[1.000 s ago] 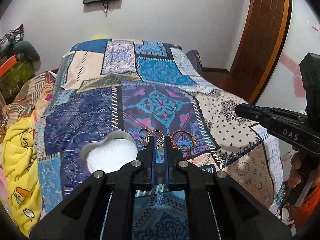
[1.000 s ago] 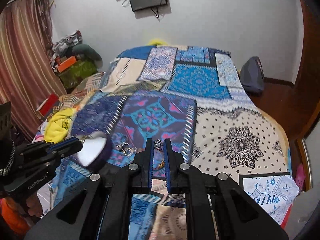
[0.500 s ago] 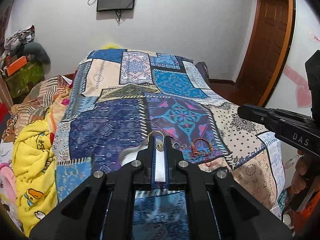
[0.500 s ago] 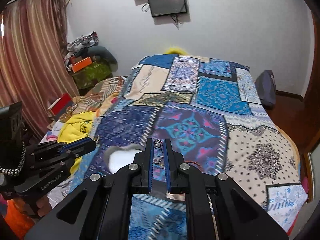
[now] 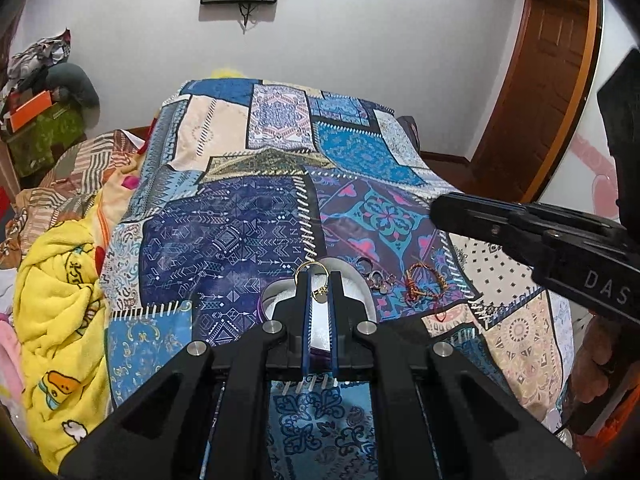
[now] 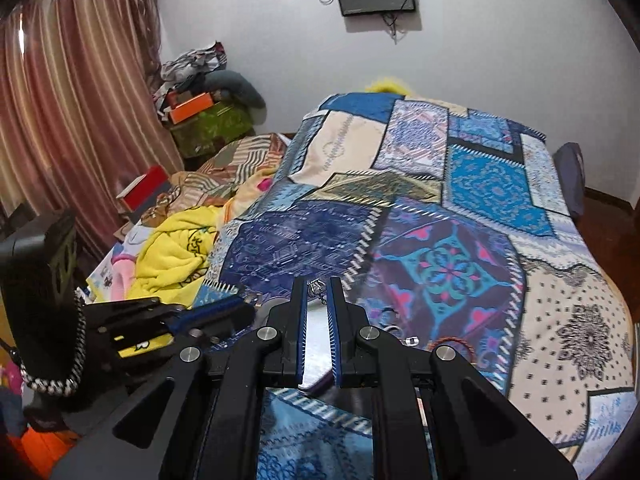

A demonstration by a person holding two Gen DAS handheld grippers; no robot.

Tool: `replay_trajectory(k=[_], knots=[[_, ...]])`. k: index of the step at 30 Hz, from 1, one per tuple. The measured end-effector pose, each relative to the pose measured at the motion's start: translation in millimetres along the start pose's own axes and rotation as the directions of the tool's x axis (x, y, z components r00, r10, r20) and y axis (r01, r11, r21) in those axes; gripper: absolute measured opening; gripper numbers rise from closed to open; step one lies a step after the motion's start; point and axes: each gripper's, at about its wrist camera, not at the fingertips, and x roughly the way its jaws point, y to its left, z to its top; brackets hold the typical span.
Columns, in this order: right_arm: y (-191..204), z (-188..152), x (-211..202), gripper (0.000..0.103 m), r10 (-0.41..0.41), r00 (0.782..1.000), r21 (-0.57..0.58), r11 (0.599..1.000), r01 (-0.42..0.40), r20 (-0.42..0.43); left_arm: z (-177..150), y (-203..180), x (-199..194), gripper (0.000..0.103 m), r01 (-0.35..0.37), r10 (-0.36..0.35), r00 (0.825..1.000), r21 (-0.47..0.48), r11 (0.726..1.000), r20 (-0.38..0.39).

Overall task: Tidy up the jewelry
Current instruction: 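Carry both pieces over the heart tin and open both tools to drop them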

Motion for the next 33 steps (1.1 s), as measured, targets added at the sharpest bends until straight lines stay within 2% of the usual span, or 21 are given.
replay_trajectory(k=[15,30,33], knots=[[-3.5,-12.2,49.8,0.009,0.036,0.991,0.041,0.999,-0.031,-0.126,-5.6,8.7,36.4,0.006,0.029,-0.027,0.997,0.025,0.999,-0.076],[-7.3,-18.3,60.2,0.009,0.041,0.983,0.050,0.998,-0.032,-0.181,-8.4,12.7,41.8,0.006,0.022,-0.019,0.996,0.028,0.999,-0.092],[-7.0,-17.4,57.9,0.013,0.044,0.981,0.045,0.998,-0.036,-0.190,-8.8,15.8,40.3,0.013,0.017,-0.015,0.995,0.014,1.000,-0.096]])
